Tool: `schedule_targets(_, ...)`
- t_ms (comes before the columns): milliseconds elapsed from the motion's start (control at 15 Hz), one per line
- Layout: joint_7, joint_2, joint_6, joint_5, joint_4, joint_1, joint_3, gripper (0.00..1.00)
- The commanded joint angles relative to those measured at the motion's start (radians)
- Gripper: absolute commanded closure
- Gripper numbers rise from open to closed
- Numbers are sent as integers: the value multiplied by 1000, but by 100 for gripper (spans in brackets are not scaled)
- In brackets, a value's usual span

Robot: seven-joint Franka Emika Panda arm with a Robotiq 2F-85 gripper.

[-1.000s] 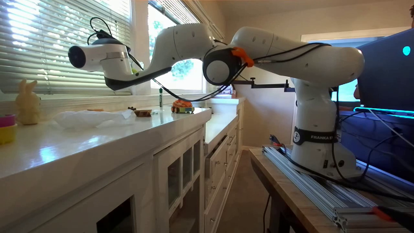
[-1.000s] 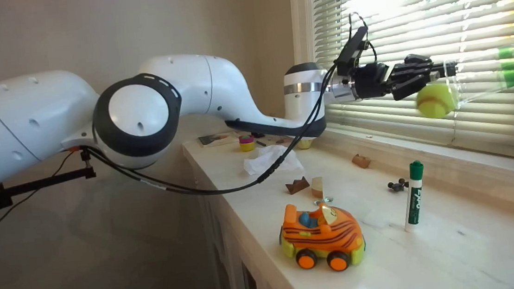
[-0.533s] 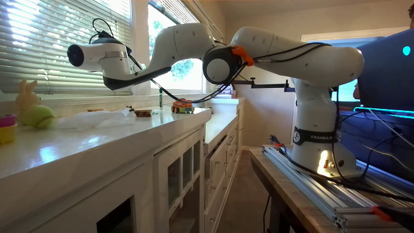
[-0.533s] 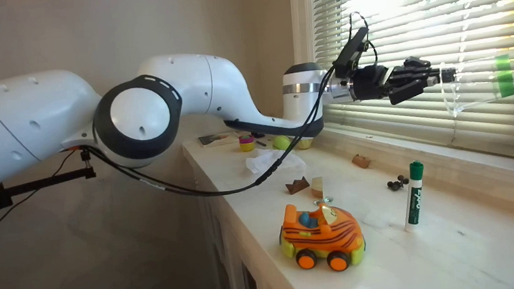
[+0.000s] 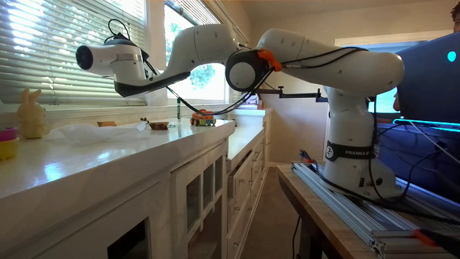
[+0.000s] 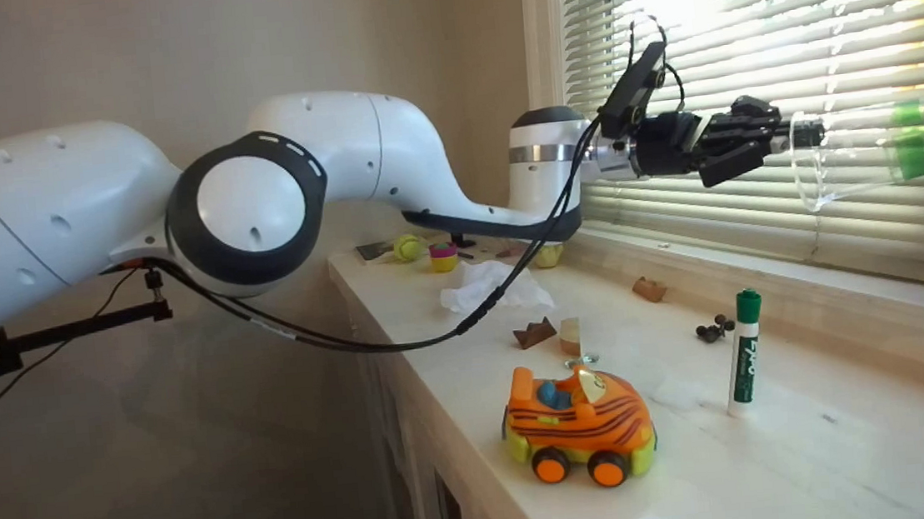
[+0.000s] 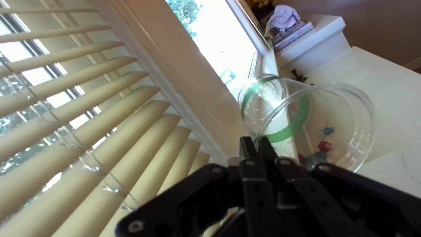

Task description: Remove the ball from the cup

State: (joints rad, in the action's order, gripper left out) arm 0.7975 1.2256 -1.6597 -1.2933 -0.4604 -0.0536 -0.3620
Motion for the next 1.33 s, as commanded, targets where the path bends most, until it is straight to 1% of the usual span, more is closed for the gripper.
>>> schedule_targets(0, -15, -83, 27, 68, -2, -17, 56, 98)
schedule_targets(133, -28, -152, 13, 109, -31, -25, 82, 98)
schedule_targets(333, -42, -235, -24, 171, -27, -44, 109, 98)
schedule_targets(600, -76, -309, -84, 278, -27, -73, 148, 98)
schedule_targets(933, -111, -329, -213, 450, -20, -121, 190, 98)
schedule_targets(1067, -109, -324, -267, 531, -18, -141, 206, 98)
schedule_targets(1267, -82, -298, -334, 666, 17, -171, 229, 98)
